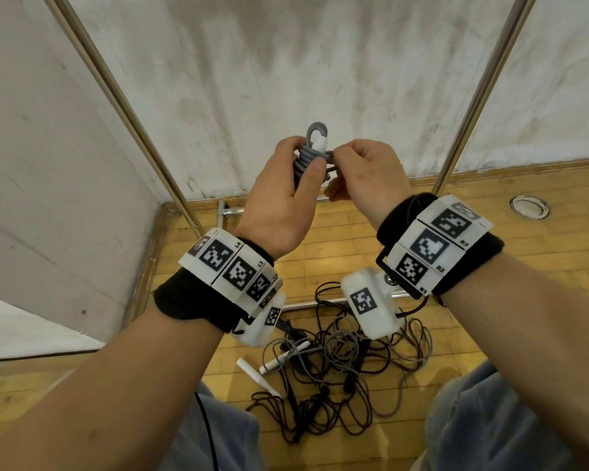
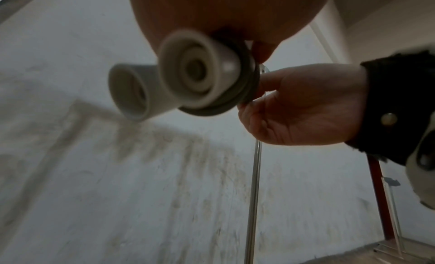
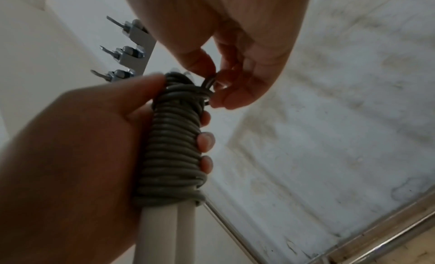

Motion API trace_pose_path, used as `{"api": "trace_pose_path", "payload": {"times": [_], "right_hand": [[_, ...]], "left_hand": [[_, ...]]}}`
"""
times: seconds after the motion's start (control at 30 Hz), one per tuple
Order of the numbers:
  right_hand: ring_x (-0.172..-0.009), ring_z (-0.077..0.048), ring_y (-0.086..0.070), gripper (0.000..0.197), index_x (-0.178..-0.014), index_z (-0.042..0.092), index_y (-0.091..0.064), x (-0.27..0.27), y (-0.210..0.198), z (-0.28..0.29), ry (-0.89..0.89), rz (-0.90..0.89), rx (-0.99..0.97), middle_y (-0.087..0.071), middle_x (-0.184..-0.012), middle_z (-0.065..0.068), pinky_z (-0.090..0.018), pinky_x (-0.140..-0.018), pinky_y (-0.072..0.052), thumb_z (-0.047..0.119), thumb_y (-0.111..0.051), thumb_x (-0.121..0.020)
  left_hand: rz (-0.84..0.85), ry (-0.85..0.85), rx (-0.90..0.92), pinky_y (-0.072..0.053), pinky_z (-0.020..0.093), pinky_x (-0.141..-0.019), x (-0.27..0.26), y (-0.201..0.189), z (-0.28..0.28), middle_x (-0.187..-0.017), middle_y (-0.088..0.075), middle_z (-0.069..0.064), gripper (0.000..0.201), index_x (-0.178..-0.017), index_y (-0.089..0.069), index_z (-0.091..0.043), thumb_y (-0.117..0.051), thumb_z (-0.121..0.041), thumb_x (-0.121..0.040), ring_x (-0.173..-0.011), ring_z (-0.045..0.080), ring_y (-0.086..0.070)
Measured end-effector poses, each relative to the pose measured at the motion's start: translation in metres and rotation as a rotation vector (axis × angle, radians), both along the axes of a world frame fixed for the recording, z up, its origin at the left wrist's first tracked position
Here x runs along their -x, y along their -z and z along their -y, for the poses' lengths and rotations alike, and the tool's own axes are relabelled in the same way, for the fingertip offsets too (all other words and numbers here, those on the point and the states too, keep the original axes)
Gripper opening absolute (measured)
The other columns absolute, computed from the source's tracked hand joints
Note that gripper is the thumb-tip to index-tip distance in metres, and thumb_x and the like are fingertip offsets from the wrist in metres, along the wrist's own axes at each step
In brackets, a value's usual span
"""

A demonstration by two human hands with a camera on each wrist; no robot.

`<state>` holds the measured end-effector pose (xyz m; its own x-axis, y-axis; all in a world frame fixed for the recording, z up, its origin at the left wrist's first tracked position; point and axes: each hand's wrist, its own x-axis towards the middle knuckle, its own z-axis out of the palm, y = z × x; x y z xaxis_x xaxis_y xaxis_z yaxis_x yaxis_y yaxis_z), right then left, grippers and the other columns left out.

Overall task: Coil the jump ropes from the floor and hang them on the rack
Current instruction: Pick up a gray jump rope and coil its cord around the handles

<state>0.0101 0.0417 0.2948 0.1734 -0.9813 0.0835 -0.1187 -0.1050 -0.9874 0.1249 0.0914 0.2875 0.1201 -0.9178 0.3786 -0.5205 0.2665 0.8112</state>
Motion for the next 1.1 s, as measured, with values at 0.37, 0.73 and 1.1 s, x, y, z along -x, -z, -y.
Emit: {"api": "trace_pose_path", "payload": {"times": [0.37, 0.73, 1.1], "right_hand": [[-0.048, -0.017, -0.056, 0.023, -0.079, 0.003, -0.062, 0.004, 0.000, 0.005, -0.082, 0.106, -0.085, -0.051, -0.060, -0.005, -0.029, -0.054, -0.049, 0.011, -0.048, -0.096], [-0.056, -0.017, -0.067, 0.019, -0.082, 0.008, -0.056, -0.004, 0.008, -0.012, -0.092, -0.062, 0.130, -0.065, -0.076, -0.010, -0.029, -0.056, -0.055, 0.011, -0.044, -0.096], [-0.042, -0.013, -0.048, 0.024, -0.081, 0.000, -0.062, 0.014, -0.014, 0.007, -0.145, 0.071, 0.064, -0.056, -0.054, -0.001, -0.024, -0.044, -0.043, 0.013, -0.049, -0.096]], "left_hand": [[-0.181, -0.117, -0.043, -0.044, 0.026, -0.051, 0.003, -0.005, -0.003, -0.071, -0.062, -0.007, 0.014, -0.093, -0.055, -0.026, -0.058, -0.039, -0.089, -0.056, 0.009, -0.056], [-0.337, 0.005, -0.183, -0.053, 0.034, -0.069, -0.006, -0.008, -0.008, -0.084, -0.061, -0.002, 0.015, -0.108, -0.050, -0.017, -0.047, -0.029, -0.099, -0.072, 0.011, -0.060], [-0.399, -0.022, -0.140, -0.048, 0.027, -0.043, 0.005, -0.022, -0.015, -0.062, -0.068, 0.002, 0.024, -0.081, -0.061, -0.009, -0.061, -0.032, -0.089, -0.047, 0.017, -0.060]]}}
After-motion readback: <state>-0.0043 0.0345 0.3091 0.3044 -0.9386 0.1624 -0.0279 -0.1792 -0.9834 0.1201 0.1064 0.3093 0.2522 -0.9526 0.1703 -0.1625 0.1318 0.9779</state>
